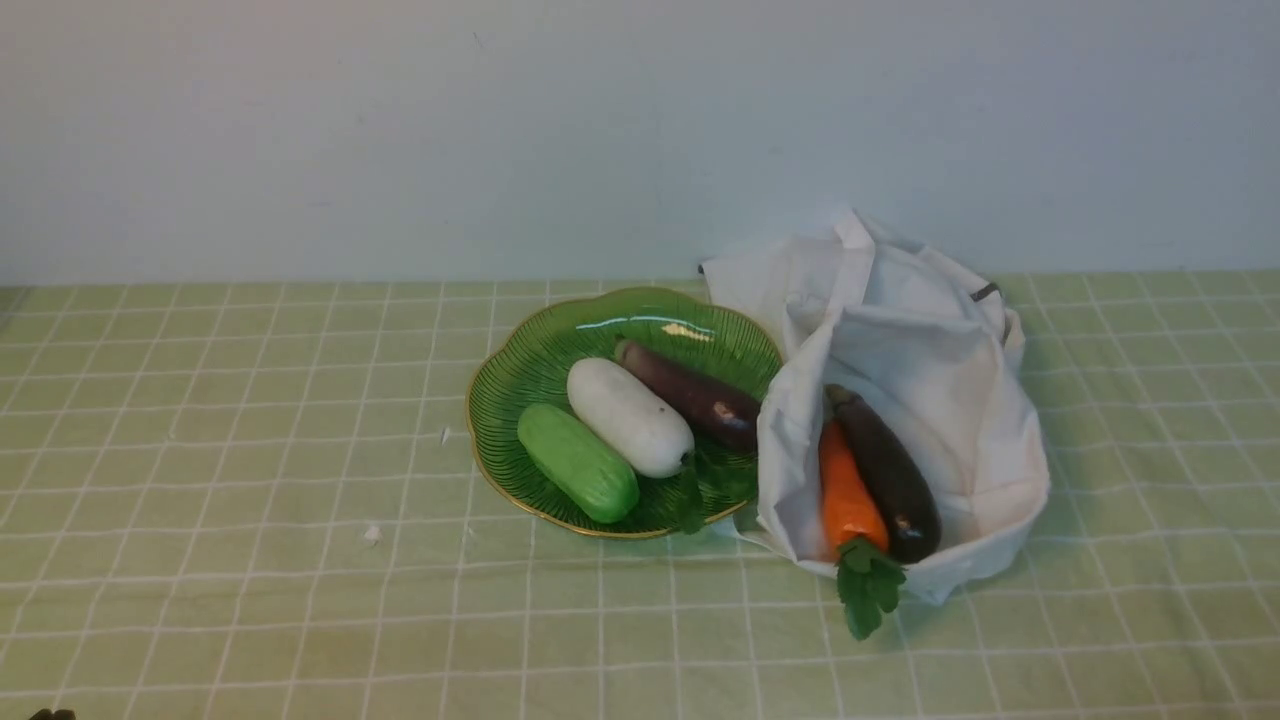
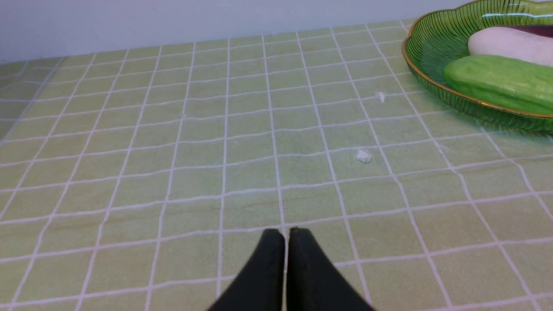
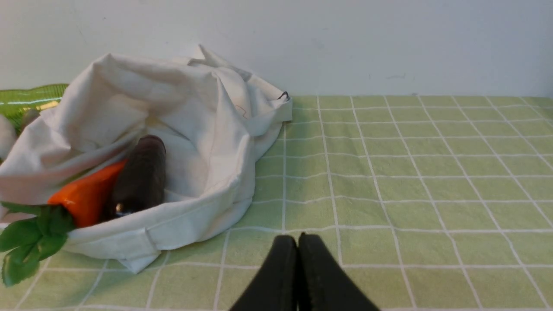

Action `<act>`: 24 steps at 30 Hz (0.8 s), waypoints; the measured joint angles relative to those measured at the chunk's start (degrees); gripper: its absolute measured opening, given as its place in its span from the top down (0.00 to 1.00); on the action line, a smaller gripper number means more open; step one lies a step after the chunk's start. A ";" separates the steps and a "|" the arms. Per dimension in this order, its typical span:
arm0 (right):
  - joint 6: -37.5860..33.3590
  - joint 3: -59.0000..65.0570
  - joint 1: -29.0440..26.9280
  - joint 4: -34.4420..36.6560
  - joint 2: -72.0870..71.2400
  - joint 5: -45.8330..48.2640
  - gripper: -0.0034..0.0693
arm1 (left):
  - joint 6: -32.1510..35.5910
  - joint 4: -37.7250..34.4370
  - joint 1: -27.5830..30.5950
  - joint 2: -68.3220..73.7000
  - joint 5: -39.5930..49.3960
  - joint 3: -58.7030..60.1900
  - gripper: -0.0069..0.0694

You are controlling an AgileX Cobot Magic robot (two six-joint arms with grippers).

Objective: Take vegetables from bag on green coffee tablecloth place on plate.
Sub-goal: 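Reach into the white cloth bag and grasp a vegetable inside with the right gripper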

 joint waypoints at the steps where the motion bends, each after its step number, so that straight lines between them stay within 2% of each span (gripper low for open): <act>1: 0.00 0.00 0.00 -0.67 0.00 0.00 0.97 | 0.00 0.00 0.00 0.00 0.00 0.00 0.91; 9: 0.81 0.00 0.00 -0.94 0.00 -0.01 0.97 | 0.00 0.00 0.00 0.00 0.00 0.00 0.91; 13: 9.96 0.11 0.00 16.74 0.00 -1.28 0.97 | 0.00 0.00 0.00 0.00 0.00 0.00 0.91; 14: 11.07 0.11 0.00 20.38 0.00 -1.28 0.97 | 0.00 0.00 0.00 0.00 0.00 0.00 0.91; 15: 11.44 0.11 0.00 20.38 0.00 -1.28 0.97 | 0.00 0.00 0.00 0.00 0.00 0.00 0.91; 16: 13.57 0.11 0.00 27.39 0.00 -1.43 0.97 | 0.00 0.00 0.00 0.00 0.00 0.00 0.91; 17: 13.82 0.11 0.00 28.72 0.00 -1.53 0.97 | 0.00 0.00 0.00 0.00 0.00 0.00 0.91; 18: 14.64 0.11 0.00 34.23 0.00 -1.72 0.97 | 0.00 0.00 0.00 0.00 0.00 0.00 0.91; 22: 14.55 0.11 0.00 40.61 0.00 -1.76 0.97 | 0.00 0.00 0.00 0.00 0.00 0.00 0.91; 24: 13.20 0.11 0.00 41.30 0.00 -1.76 0.97 | 0.00 0.00 0.00 0.00 0.00 0.00 0.91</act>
